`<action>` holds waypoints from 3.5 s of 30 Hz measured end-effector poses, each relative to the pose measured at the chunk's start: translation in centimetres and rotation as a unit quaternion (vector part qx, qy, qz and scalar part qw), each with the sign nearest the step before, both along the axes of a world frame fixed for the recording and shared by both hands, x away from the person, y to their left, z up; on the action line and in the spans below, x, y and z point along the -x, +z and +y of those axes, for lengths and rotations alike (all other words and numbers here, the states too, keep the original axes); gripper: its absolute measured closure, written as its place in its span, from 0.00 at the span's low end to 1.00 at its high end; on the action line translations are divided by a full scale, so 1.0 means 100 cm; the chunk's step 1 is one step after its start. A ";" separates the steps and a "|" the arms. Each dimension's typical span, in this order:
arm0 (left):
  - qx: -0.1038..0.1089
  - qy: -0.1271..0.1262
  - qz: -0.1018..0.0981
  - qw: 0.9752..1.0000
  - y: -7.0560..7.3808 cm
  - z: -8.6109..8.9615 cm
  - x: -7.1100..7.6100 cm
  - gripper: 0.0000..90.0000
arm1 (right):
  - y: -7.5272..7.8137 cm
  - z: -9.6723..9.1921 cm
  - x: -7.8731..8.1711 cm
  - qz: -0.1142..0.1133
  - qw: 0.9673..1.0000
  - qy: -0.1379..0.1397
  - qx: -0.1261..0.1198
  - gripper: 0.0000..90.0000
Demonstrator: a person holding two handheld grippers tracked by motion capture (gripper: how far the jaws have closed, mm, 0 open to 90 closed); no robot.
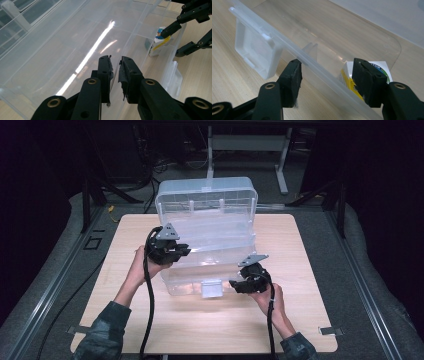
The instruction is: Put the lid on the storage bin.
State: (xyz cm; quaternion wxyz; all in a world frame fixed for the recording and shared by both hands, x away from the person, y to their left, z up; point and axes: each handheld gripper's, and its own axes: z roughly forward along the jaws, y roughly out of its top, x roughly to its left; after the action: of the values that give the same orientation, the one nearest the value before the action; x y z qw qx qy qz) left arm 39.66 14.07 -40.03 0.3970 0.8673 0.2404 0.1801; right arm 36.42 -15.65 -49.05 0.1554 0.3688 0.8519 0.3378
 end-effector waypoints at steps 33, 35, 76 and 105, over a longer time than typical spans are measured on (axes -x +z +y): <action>0.012 0.009 -0.013 1.000 -0.012 0.000 0.015 0.86 | 0.000 0.000 0.000 0.003 1.000 0.000 0.000 0.45; 0.011 0.008 -0.014 1.000 -0.013 0.000 0.016 0.86 | 0.000 0.000 0.000 0.003 1.000 -0.001 0.000 0.45; 0.005 0.008 -0.080 0.997 -0.033 -0.002 0.039 0.86 | 0.084 -0.011 0.001 -0.076 0.991 -0.013 -0.108 0.98; 0.012 0.026 -0.031 0.999 -0.041 0.009 0.073 0.41 | 0.074 -0.008 -0.014 -0.083 0.989 -0.044 -0.113 1.00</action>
State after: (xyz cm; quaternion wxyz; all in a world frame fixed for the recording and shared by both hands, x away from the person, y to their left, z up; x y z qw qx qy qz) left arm 32.32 14.99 -44.09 0.4100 0.8499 0.2524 0.2142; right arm 37.81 -16.44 -41.67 0.1974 0.3913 0.7754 0.4546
